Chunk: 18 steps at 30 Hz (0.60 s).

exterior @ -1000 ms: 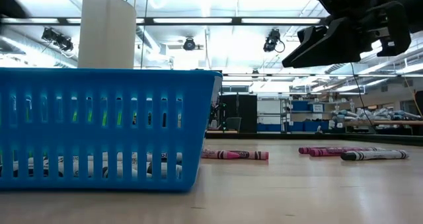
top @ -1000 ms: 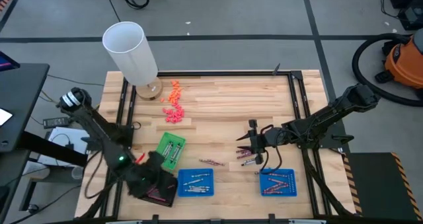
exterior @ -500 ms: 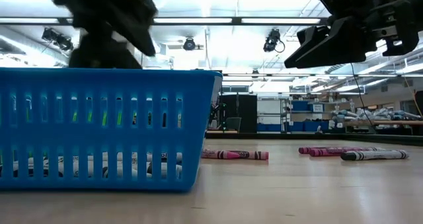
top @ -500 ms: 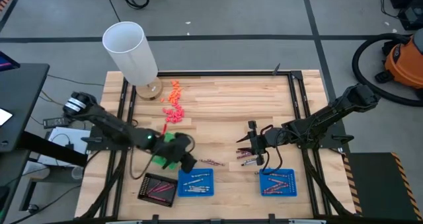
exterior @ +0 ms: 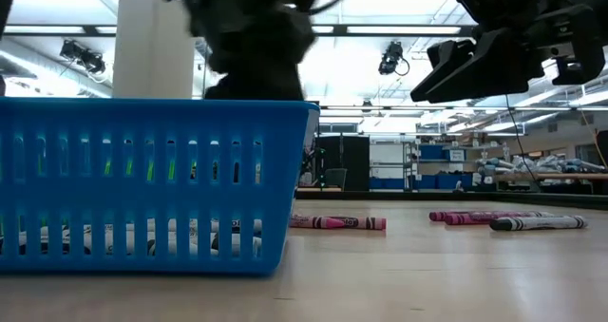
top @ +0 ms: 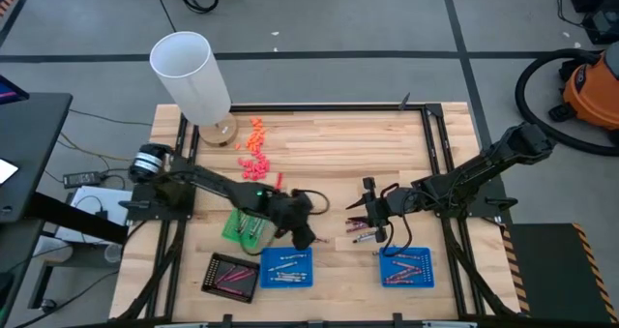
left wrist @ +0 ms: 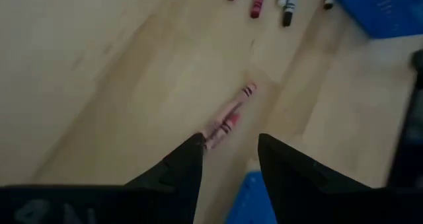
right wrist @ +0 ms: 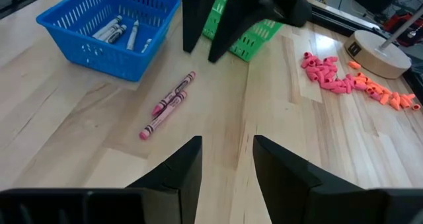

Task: Sort crayons
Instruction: Put the red crayon into the black basket

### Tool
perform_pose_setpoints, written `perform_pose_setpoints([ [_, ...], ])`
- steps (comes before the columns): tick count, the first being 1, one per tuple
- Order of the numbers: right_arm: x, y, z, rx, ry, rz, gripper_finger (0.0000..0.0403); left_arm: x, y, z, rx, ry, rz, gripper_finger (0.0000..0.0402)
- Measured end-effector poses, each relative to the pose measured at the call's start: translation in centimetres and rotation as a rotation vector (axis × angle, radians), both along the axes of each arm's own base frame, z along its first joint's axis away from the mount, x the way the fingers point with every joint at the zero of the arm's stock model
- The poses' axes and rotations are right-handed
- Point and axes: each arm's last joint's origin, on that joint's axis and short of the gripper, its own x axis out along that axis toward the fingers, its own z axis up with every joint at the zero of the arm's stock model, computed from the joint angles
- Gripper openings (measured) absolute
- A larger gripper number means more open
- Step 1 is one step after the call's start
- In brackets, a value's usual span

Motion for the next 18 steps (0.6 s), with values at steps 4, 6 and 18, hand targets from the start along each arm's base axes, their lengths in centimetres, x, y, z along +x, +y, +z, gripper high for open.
perform_pose_setpoints([
  [4,0.0,0.0,-0.1,-0.001,0.007,0.004,0.0145,3.0,0.6,0.8,0.069,0.047,-0.048,0.0155],
  [6,-0.2,-0.1,-0.3,-0.017,0.03,-0.008,0.0145,4.2,0.6,0.8,0.106,0.075,-0.085,0.0155],
  [18,-2.2,-1.3,-0.2,-0.127,0.144,-0.205,0.0145,8.6,0.0,-0.4,0.262,0.1,-0.318,0.0155],
])
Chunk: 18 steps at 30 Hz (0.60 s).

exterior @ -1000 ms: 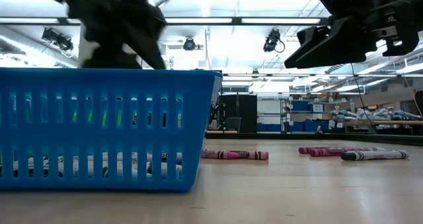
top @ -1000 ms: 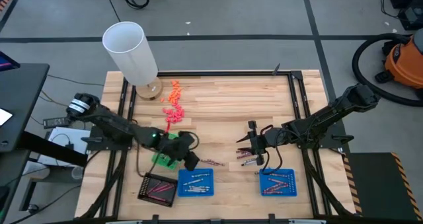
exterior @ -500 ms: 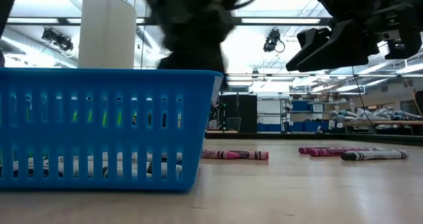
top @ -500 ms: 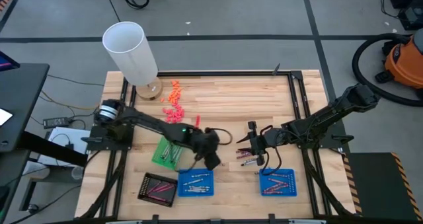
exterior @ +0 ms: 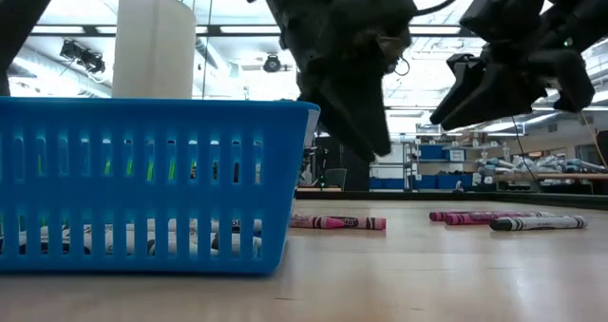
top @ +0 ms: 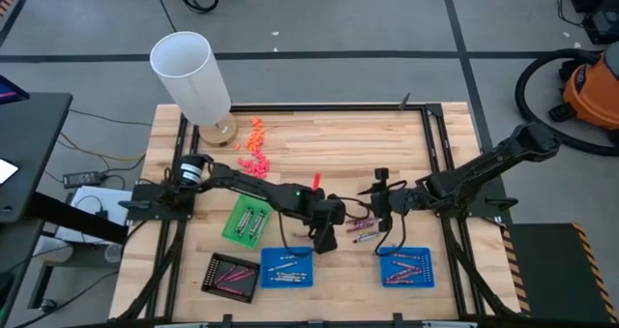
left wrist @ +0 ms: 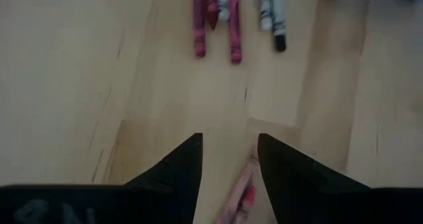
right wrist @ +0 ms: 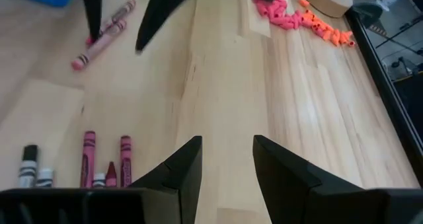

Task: Sort crayons
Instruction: Put the red crayon into the black basket

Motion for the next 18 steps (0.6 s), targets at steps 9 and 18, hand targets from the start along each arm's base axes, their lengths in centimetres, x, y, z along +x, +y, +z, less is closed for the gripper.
perform_pose_setpoints([
  [9,-1.1,-0.4,1.1,0.041,-0.028,-0.024,0.0145,0.6,-1.5,-2.3,0.043,0.007,-0.103,0.0155],
  [18,-1.2,-0.4,1.0,0.039,-0.007,-0.03,0.0145,2.3,-3.3,-1.4,0.075,0.069,-0.148,0.0155],
])
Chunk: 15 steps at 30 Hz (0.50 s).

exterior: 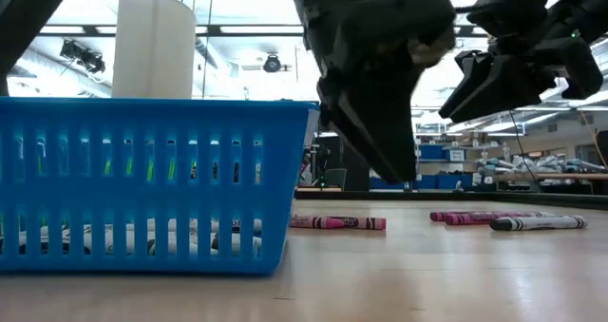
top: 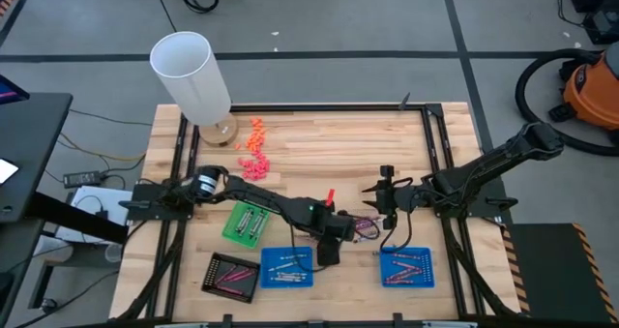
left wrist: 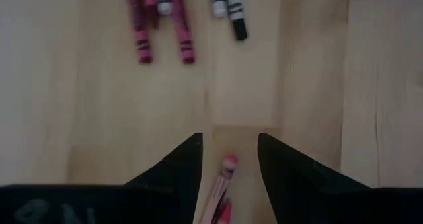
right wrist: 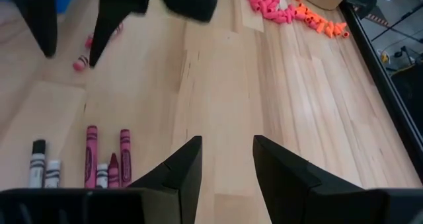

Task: Sort crayons
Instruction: Put the red crayon into the black basket

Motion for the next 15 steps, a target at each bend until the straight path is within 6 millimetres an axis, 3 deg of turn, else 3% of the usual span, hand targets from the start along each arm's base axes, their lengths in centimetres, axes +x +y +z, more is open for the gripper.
perform_pose_setpoints([
  [9,-0.1,0.0,-0.1,0.009,0.007,-0.001,0.0145,0.6,-1.6,-0.4,0.123,0.055,-0.116,0.0155],
  [15,0.0,0.0,-0.1,0.013,0.006,-0.001,0.0145,0.5,-1.6,-0.4,0.177,0.055,-0.159,0.0155],
])
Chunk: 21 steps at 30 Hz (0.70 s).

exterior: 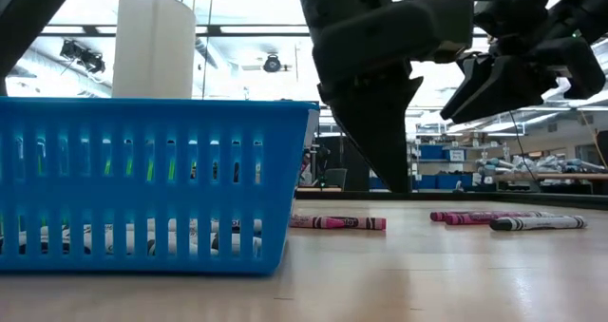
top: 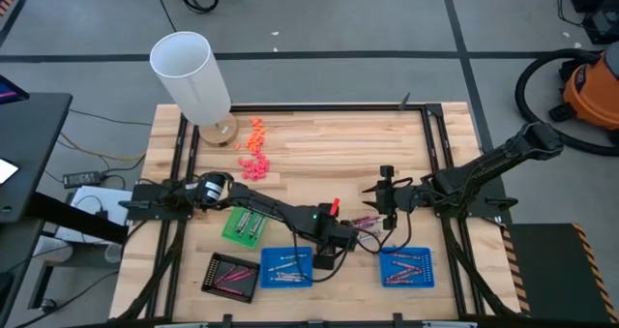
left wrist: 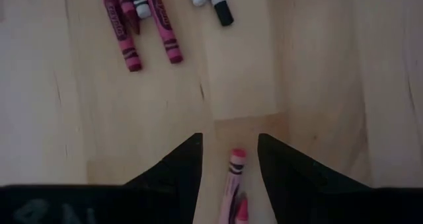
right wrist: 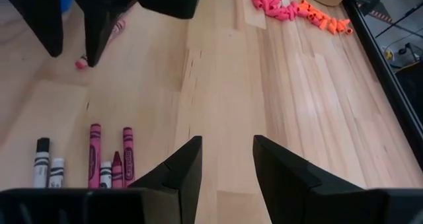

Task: Sort crayons
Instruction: Put the red crayon into the black basket

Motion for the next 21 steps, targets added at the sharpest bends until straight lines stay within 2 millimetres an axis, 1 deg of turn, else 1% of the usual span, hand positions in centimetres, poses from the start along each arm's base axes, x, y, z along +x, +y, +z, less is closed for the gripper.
perform_pose_setpoints([
  [5,0.0,0.0,0.1,0.003,-0.008,0.0,0.0145,-0.2,0.3,-0.1,0.002,0.034,0.006,0.0155],
  [10,0.1,0.0,0.1,0.005,-0.013,0.0,0.0145,0.0,1.1,-0.1,0.001,0.022,0.057,0.0155],
  [17,-0.3,-0.2,-0.3,-0.015,0.033,-0.036,0.0145,1.6,3.9,0.2,0.03,-0.097,0.179,0.0155],
  [19,-0.5,-0.3,-0.5,-0.026,0.053,-0.062,0.0145,2.3,4.6,-0.1,0.022,-0.136,0.202,0.0155],
  [21,-0.6,-0.4,-0.6,-0.027,0.069,-0.081,0.0145,2.5,5.2,-0.7,0.018,-0.136,0.221,0.0155],
])
